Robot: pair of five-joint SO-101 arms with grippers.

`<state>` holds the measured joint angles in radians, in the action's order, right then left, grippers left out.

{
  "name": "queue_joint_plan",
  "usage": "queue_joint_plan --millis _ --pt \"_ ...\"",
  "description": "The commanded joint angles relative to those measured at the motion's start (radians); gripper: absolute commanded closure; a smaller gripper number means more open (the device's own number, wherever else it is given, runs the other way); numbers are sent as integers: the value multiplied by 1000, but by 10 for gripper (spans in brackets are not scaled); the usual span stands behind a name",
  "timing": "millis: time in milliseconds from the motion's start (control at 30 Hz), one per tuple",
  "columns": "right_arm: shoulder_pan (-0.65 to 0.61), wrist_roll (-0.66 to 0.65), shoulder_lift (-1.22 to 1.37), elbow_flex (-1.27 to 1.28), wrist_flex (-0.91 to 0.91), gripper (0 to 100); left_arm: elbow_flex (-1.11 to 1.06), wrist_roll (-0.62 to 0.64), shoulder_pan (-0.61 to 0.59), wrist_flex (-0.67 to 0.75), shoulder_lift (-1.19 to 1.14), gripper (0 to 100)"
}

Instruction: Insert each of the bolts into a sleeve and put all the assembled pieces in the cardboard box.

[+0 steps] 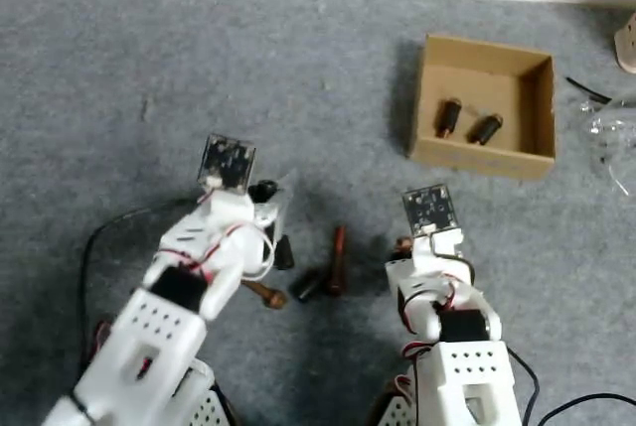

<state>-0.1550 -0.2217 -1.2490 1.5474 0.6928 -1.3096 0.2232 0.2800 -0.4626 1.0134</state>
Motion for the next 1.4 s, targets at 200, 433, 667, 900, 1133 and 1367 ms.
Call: queue_joint_plan --millis 200,433,667,900,1133,1367 --pt "47 -8 -19 -12 -31 994 -202 -11 5 28 464 995" --pt "45 -8 -19 -12 -31 994 -380 -12 4 28 792 994" --pt "45 -9 -19 -10 -31 994 -386 -58 4 28 791 994" --pt "44 -11 -19 -10 -31 994 -386 -58 4 26 792 994" --pt "42 -11 -19 -10 -31 988 -386 -57 4 23 792 994" --pt "42 -9 -18 -10 -31 851 -386 -57 4 23 792 993"
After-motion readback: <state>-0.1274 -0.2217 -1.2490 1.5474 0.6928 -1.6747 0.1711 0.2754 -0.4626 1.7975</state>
